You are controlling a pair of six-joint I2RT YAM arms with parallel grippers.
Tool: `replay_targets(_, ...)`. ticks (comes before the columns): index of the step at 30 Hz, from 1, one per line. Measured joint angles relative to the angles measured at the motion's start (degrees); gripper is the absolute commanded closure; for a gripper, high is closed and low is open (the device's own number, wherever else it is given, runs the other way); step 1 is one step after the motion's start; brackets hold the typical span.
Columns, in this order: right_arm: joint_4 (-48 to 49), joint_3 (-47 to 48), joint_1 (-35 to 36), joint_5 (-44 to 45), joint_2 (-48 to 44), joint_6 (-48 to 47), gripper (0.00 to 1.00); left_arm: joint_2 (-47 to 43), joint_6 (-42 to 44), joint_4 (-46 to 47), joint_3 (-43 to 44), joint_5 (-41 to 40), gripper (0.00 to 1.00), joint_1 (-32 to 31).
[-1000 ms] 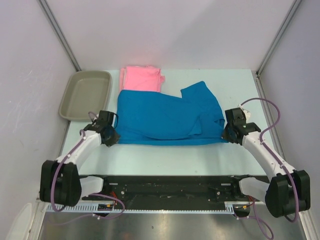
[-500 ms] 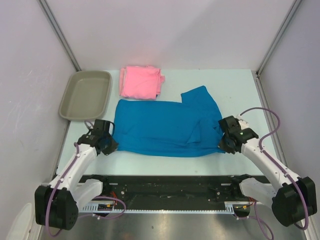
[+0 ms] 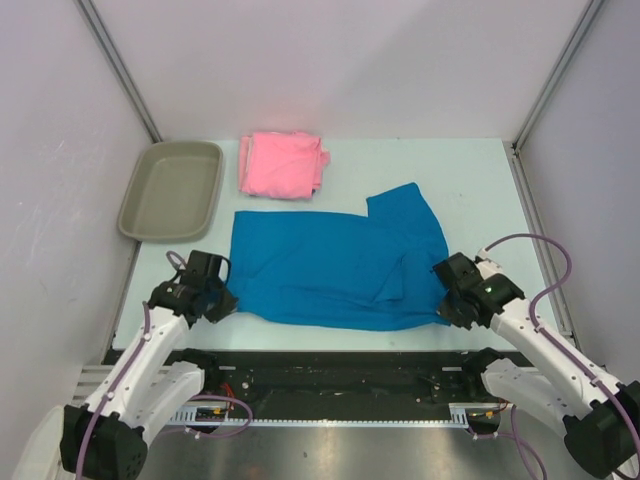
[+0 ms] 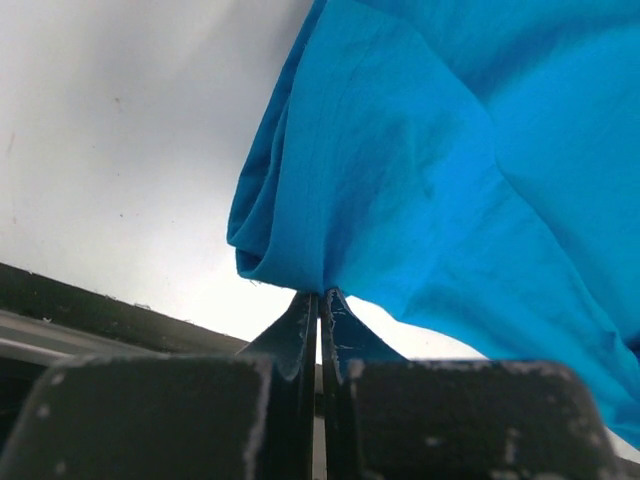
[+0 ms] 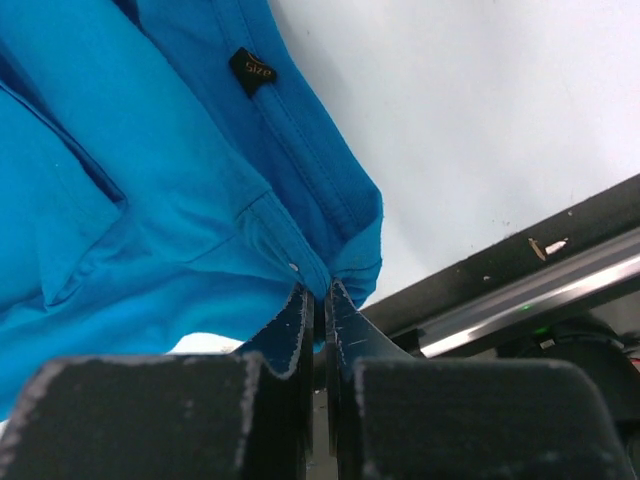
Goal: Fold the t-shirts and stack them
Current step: Fold the tshirt
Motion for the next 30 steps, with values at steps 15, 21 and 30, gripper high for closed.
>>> replay_targets(15, -0.6, 0.2, 2.4, 2.0, 0.3, 1.5, 0.16, -1.6, 0.1, -7.3, 3.1, -1.1, 0.0, -0.3)
replay_targets(21, 9.1, 4.2, 2.4, 0.8, 9.7, -5.4, 0.2, 7.5, 4.2, -1.9, 14.1, -2.0, 0.0, -0.3)
replay_targets(30, 26.4, 4.8, 2.5, -6.7, 20.8, -13.0, 0.31, 24.9, 6.7, 9.0, 16.3, 0.3, 0.0, -0.4)
